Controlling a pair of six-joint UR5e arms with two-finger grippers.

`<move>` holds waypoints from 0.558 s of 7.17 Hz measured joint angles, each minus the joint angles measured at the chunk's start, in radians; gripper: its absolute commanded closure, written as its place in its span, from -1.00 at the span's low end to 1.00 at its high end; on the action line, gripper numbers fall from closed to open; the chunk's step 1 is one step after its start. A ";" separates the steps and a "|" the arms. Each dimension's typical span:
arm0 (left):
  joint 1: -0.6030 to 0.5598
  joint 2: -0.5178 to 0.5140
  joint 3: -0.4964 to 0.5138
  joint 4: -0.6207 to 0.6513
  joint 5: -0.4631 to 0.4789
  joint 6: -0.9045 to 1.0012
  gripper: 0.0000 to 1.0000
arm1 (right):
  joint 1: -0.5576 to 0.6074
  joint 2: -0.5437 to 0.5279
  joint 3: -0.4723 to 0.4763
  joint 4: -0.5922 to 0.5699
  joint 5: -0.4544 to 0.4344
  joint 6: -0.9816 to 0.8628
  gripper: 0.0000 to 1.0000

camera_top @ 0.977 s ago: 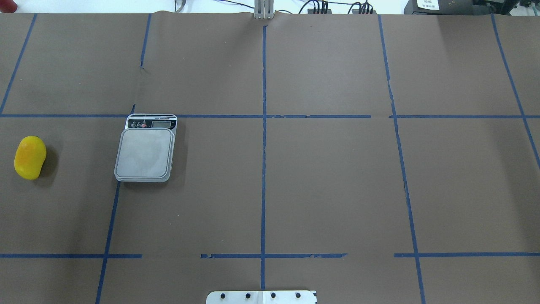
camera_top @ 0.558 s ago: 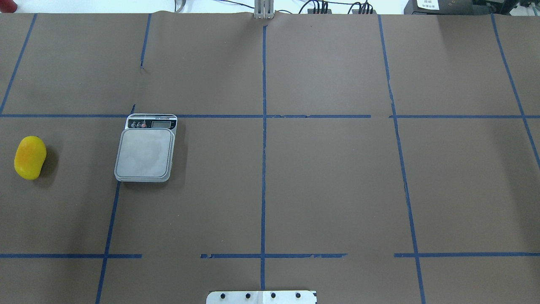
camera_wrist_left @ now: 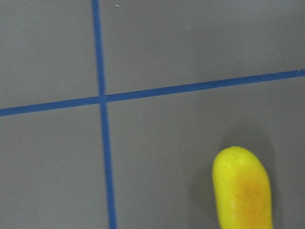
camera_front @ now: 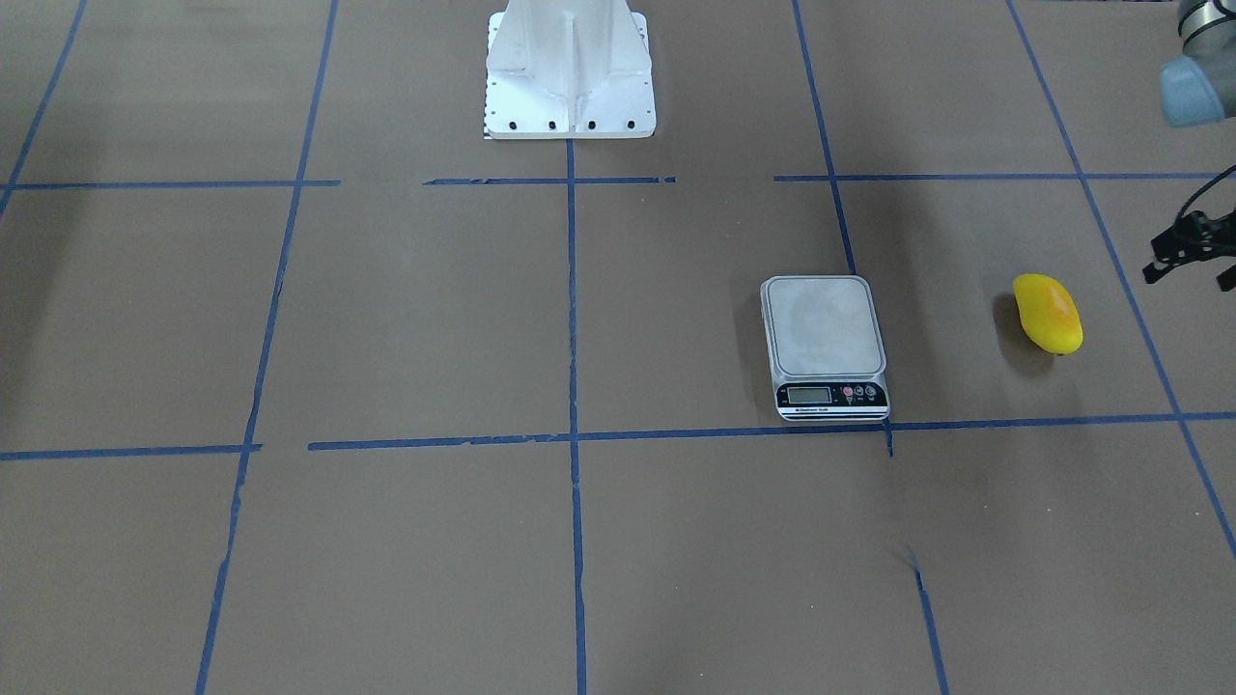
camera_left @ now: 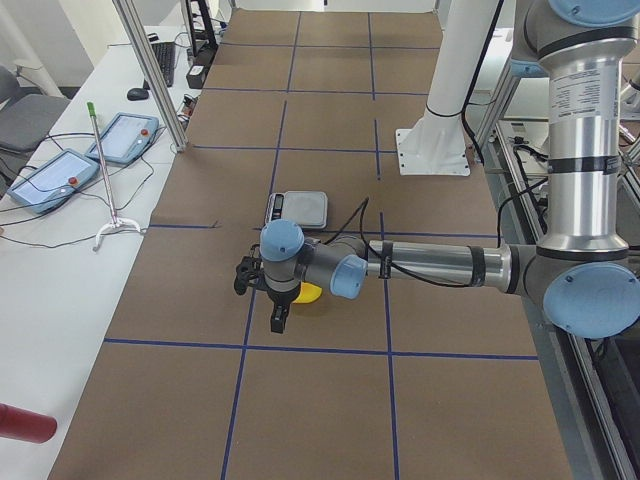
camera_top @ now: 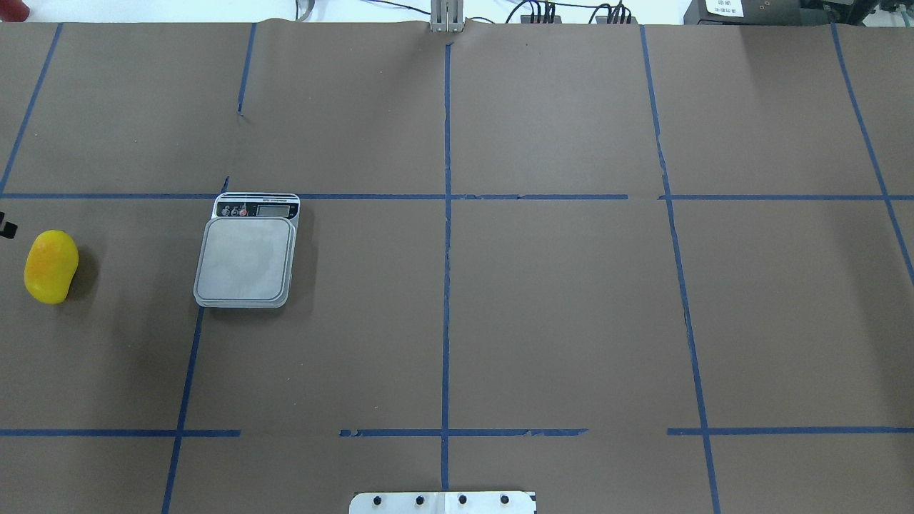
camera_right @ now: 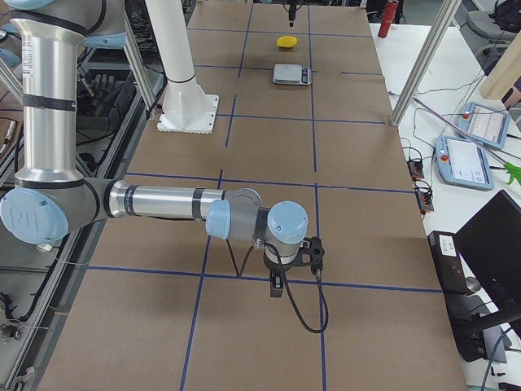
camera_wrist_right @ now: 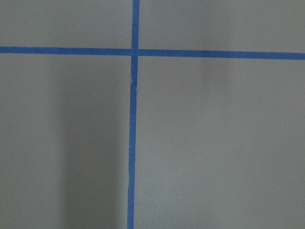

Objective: Weigh mango
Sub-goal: 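Lower the left gripper onto the yellow mango and close it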

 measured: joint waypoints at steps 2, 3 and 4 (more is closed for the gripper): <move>0.044 -0.039 0.063 -0.039 0.003 -0.050 -1.00 | 0.000 0.000 0.000 0.000 0.000 0.000 -1.00; 0.062 -0.051 0.092 -0.043 0.004 -0.059 -1.00 | 0.000 0.000 0.000 0.000 0.000 0.000 -1.00; 0.086 -0.066 0.124 -0.044 0.005 -0.066 -1.00 | 0.000 0.000 0.000 0.000 0.000 0.000 -1.00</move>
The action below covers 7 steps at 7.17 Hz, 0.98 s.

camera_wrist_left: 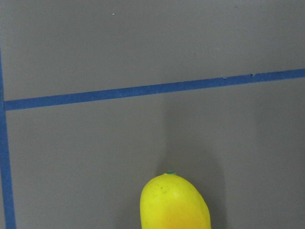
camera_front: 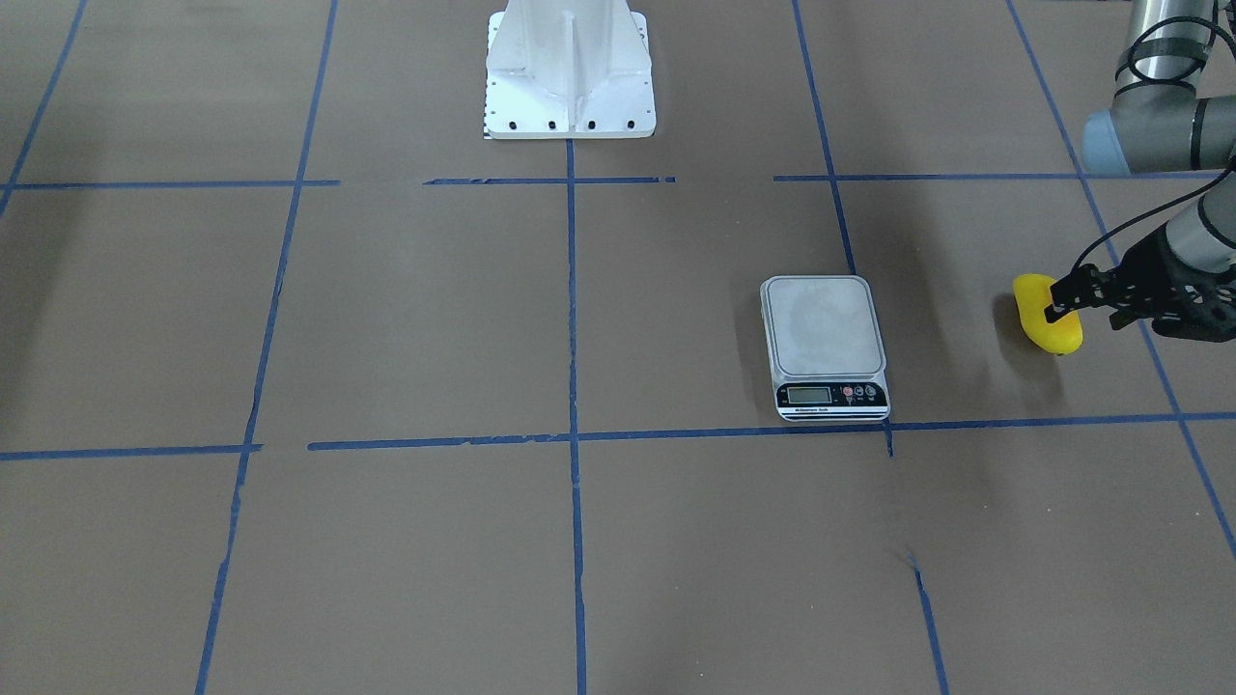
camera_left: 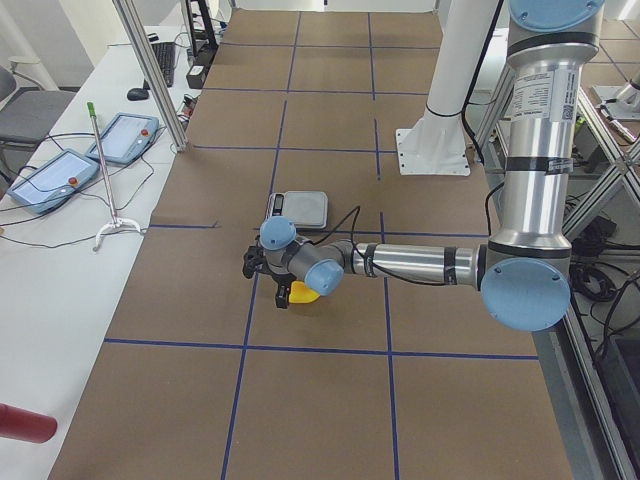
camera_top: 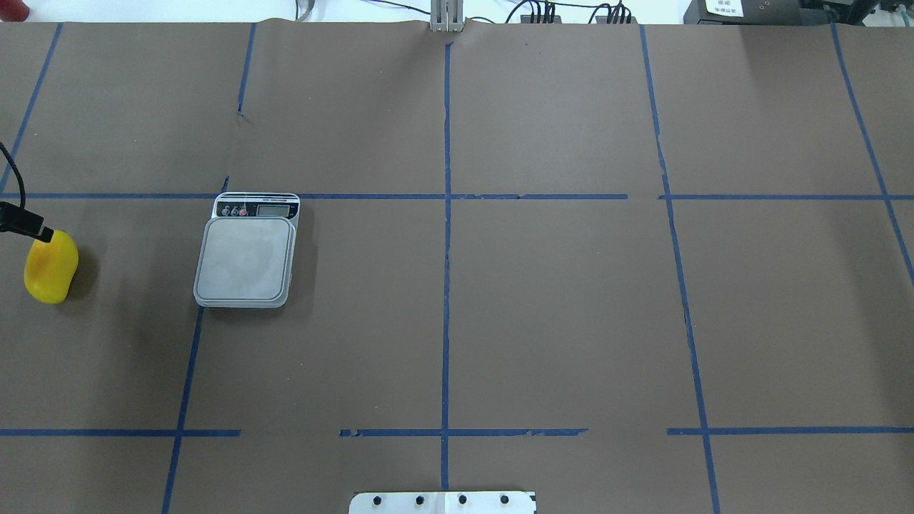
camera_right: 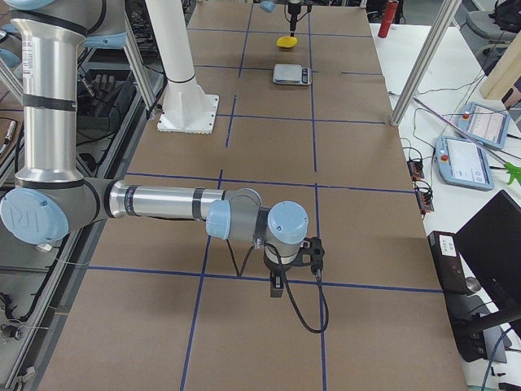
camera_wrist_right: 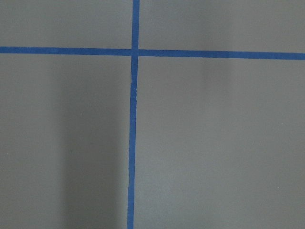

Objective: Weigh mango
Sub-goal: 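Lower the left gripper onto the yellow mango and close it, then lift the mango with the left gripper and carry it over the scale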

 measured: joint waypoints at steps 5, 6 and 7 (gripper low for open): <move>0.044 -0.018 0.038 0.004 -0.027 -0.041 1.00 | 0.000 0.000 0.000 0.000 0.000 0.000 -1.00; 0.051 -0.017 0.011 0.003 -0.069 -0.069 1.00 | 0.000 0.000 0.000 0.000 0.000 0.000 -1.00; 0.052 -0.018 -0.057 0.004 -0.101 -0.119 1.00 | 0.000 0.000 0.000 0.000 0.000 0.000 -1.00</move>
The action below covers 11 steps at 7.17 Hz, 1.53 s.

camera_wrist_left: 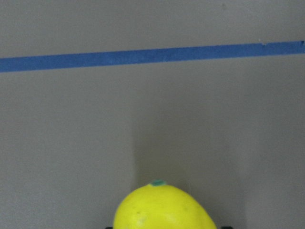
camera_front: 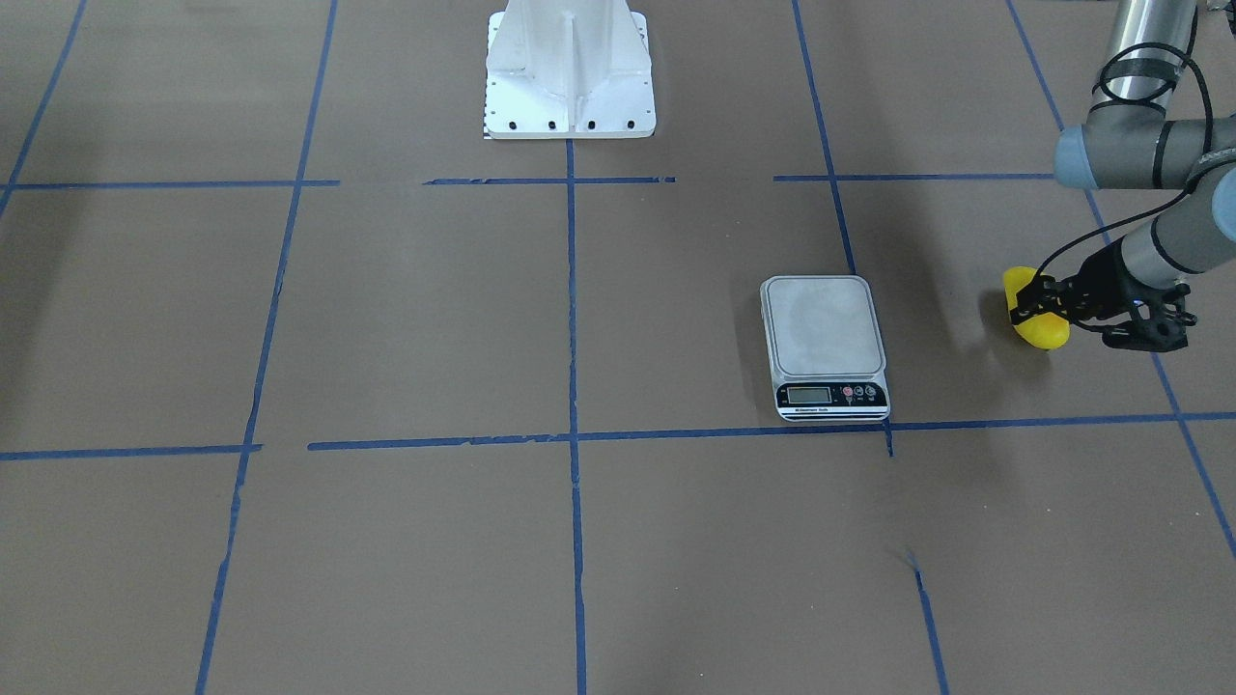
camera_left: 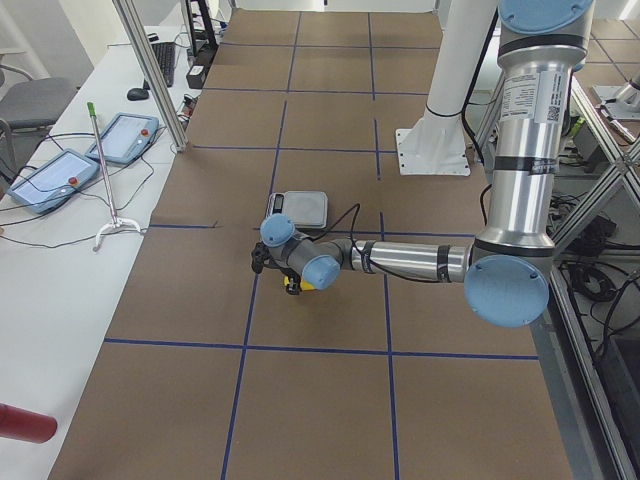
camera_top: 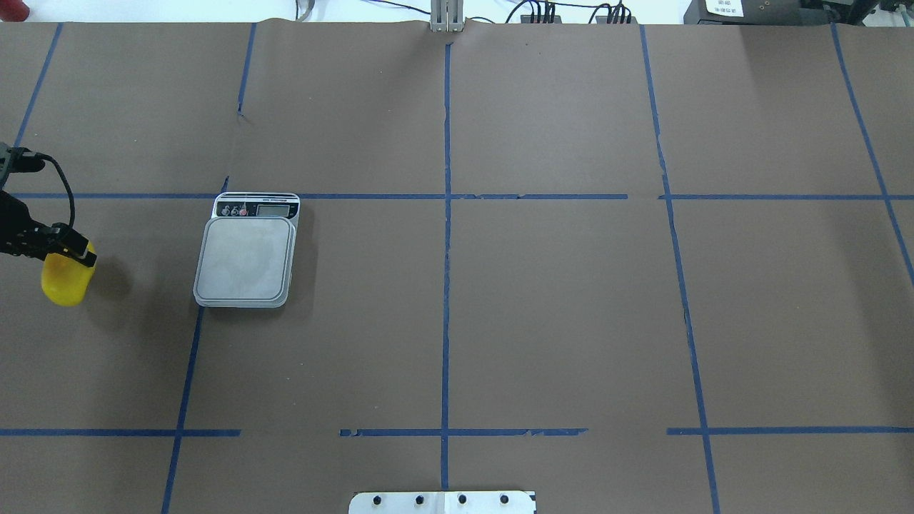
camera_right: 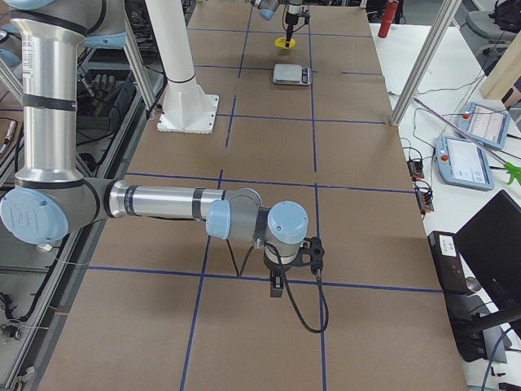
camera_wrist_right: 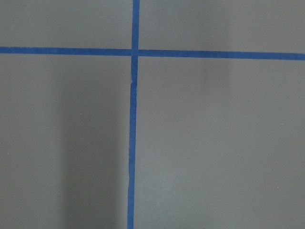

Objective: Weigh mango
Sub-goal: 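Lift the mango with the left gripper and carry it over the scale, then lower the mango onto the scale pan and open the left gripper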

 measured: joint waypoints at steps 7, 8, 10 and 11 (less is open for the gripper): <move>0.212 -0.280 -0.111 0.116 0.100 -0.210 1.00 | 0.000 0.001 0.000 0.000 0.000 0.000 -1.00; 0.192 -0.285 -0.102 0.121 0.120 -0.209 1.00 | 0.000 0.001 0.000 0.000 0.000 0.000 -1.00; 0.190 -0.303 -0.065 0.117 0.169 -0.212 1.00 | 0.000 0.001 0.000 0.000 0.000 0.000 -1.00; 0.198 -0.308 -0.051 0.117 0.175 -0.217 0.58 | 0.000 0.001 0.001 0.000 0.000 0.000 -1.00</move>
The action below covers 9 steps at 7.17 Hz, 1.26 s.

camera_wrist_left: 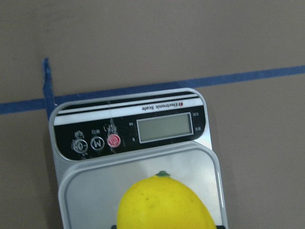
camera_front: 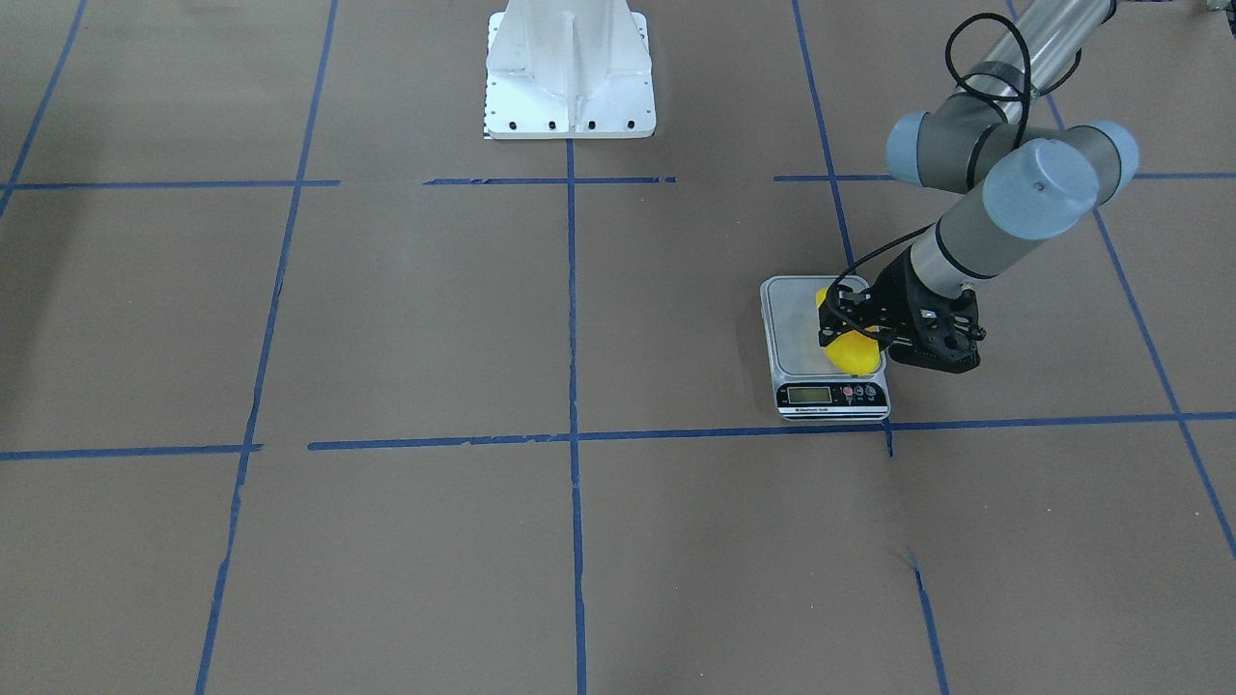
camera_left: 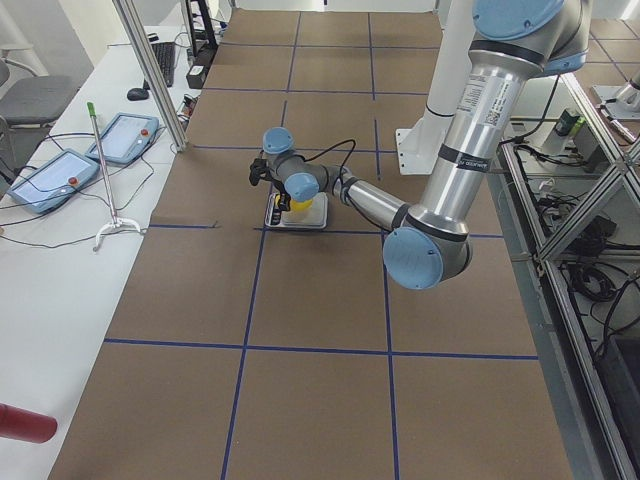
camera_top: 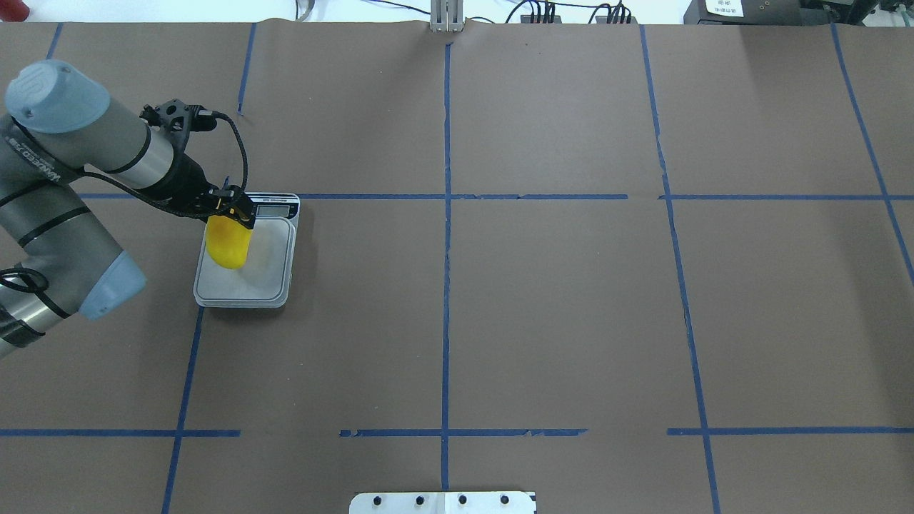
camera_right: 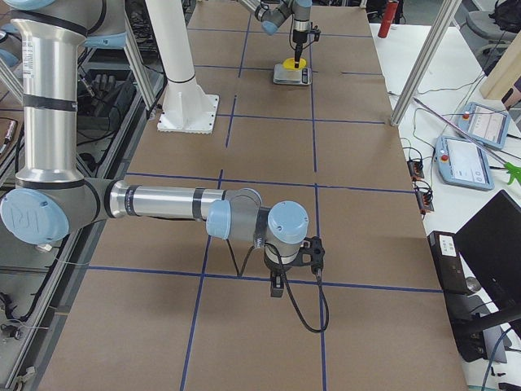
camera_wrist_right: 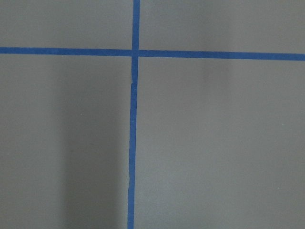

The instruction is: Weigh mango

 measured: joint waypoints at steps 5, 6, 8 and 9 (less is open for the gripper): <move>0.010 0.010 -0.036 0.021 -0.006 -0.003 -1.00 | 0.000 -0.001 0.000 0.000 0.000 0.000 -1.00; -0.003 0.019 -0.099 0.071 -0.006 0.000 -1.00 | 0.000 -0.001 0.000 0.000 0.000 0.000 -1.00; -0.095 0.096 -0.201 0.181 -0.007 0.129 -1.00 | 0.000 -0.001 -0.001 0.000 0.000 0.000 -1.00; -0.187 0.167 -0.207 0.198 -0.008 0.273 -1.00 | 0.000 -0.001 -0.001 0.000 0.000 0.000 -1.00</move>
